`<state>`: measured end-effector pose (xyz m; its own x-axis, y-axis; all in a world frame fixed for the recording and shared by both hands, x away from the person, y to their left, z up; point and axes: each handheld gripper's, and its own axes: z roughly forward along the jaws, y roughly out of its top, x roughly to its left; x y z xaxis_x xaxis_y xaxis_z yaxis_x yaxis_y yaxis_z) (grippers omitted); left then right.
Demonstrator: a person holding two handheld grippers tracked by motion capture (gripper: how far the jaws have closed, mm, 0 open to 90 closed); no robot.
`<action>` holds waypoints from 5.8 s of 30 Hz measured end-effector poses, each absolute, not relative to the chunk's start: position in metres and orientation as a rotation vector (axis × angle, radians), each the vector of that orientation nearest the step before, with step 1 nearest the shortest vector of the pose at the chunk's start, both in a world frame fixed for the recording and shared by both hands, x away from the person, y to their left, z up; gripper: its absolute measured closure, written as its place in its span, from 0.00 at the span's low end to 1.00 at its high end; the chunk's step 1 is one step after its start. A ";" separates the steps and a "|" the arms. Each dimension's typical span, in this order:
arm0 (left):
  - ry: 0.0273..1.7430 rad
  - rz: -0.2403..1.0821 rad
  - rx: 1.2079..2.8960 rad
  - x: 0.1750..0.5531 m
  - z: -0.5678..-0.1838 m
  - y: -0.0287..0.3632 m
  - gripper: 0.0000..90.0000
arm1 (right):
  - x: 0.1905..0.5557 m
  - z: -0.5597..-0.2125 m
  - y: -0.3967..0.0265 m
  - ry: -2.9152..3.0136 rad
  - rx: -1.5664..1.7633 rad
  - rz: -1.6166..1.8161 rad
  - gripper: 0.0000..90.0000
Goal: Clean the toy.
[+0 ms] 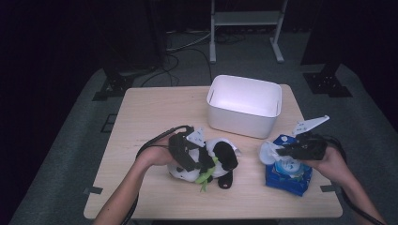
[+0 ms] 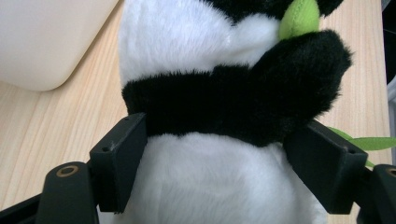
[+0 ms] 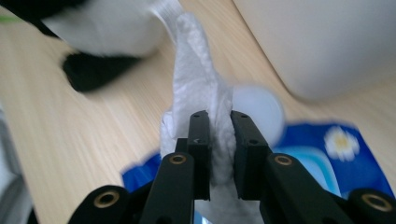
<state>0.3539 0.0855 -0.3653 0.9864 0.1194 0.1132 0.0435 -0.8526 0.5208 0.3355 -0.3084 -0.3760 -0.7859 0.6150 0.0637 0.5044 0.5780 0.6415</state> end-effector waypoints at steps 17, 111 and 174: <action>0.117 0.174 2.595 0.356 -0.364 0.085 0.24 | 0.340 -0.386 -0.331 2.605 1.063 0.980 0.55; 0.255 0.247 2.524 0.384 -0.377 0.115 0.27 | 0.347 -0.362 -0.159 2.751 0.509 1.079 0.46; 0.144 0.314 2.514 0.383 -0.391 0.084 0.32 | 0.357 -0.375 -0.156 2.767 0.508 1.043 0.46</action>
